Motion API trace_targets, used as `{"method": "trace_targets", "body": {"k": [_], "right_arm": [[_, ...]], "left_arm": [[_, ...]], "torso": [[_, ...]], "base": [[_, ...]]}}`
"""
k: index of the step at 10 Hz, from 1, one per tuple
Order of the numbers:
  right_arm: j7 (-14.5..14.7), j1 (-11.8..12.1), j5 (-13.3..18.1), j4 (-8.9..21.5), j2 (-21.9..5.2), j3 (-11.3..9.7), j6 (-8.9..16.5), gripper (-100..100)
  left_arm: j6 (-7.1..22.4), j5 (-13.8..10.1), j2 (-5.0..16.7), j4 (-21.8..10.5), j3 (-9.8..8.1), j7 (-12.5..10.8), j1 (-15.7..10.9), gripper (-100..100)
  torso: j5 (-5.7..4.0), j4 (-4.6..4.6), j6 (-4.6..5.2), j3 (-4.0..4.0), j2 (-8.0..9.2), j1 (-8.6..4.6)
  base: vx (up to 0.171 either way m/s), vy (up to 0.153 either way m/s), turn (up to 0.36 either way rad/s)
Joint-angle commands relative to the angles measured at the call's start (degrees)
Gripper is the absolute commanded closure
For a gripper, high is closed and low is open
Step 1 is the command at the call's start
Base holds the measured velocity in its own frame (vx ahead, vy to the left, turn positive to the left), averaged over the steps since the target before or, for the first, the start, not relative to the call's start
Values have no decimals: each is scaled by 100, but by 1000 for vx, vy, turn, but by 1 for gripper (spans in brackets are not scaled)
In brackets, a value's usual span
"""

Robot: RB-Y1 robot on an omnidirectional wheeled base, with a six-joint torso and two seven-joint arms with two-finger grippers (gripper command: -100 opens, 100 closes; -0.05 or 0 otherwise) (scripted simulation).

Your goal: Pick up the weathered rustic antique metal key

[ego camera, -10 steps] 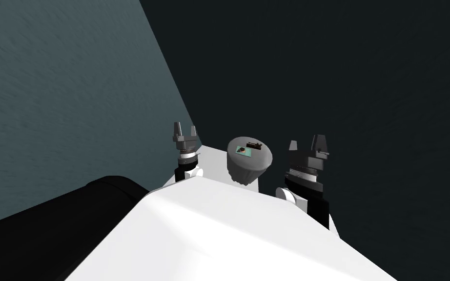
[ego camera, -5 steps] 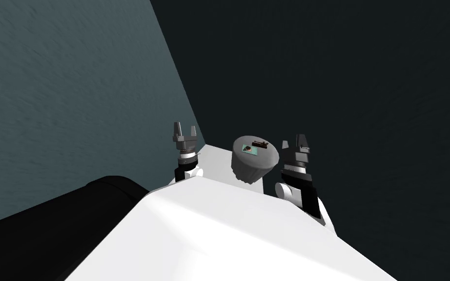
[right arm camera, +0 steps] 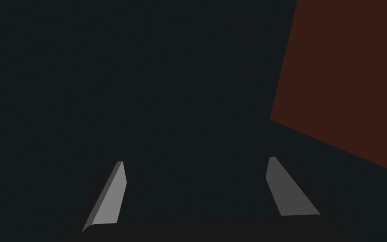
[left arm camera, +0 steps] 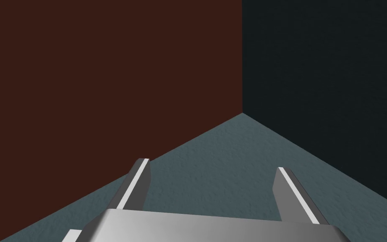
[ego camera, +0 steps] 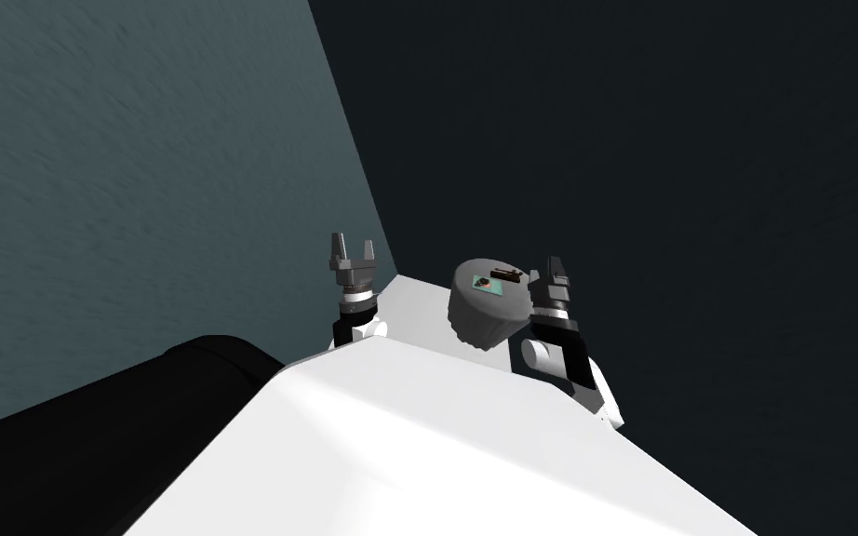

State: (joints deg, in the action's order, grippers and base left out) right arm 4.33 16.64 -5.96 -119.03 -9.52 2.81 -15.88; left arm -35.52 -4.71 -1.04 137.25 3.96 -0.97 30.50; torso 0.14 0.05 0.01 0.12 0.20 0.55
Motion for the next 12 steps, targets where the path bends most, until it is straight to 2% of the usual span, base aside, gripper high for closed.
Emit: {"method": "trace_targets", "body": {"k": [1,2,3,4,5,6,7,8,9,11,12], "right_arm": [[67,-194,-13,286,-48,35,160,-100],[132,-373,-15,499,-78,63,308,-100],[132,-373,-15,616,-78,63,308,-100],[202,-554,-11,828,-105,91,463,-100],[202,-554,-11,903,-105,91,463,-100],[278,-734,-2,1130,-130,119,626,-100],[278,-734,-2,1200,-130,119,626,-100],[360,-915,15,1372,-157,146,794,-100],[360,-915,15,1504,-157,146,794,-100],[537,-1271,69,1964,-218,199,1114,-100],[537,-1271,69,2100,-218,199,1147,-100]], "left_arm": [[0,0,0,0,0,0,0,0],[0,0,0,0,0,0,0,0],[0,0,0,0,0,0,0,0],[0,0,0,0,0,0,0,0],[0,0,0,0,0,0,0,0],[0,0,0,0,0,0,0,0],[0,0,0,0,0,0,0,0],[0,0,0,0,0,0,0,0],[0,0,0,0,0,0,0,0],[0,0,0,0,0,0,0,0],[0,0,0,0,0,0,0,0]], "torso": [[0,0,0,0,0,0],[-1,-1,-1,-3,-4,0],[3,-1,-1,-1,-1,18],[1,0,1,2,4,2],[-1,0,-1,1,2,2],[-2,-1,1,-3,-6,-11],[-2,-3,0,-7,-12,-4],[-3,-3,1,-7,-12,-14],[-3,-3,0,-8,-14,-8],[-3,-3,1,-8,-14,-12],[0,-4,0,-10,-17,3]], "base": [[-39,146,36],[-57,206,52],[-62,146,2],[-61,145,27],[-25,117,13],[-13,140,32],[-16,114,5],[-16,129,25],[-14,110,11],[-12,143,31],[4,142,7]]}}
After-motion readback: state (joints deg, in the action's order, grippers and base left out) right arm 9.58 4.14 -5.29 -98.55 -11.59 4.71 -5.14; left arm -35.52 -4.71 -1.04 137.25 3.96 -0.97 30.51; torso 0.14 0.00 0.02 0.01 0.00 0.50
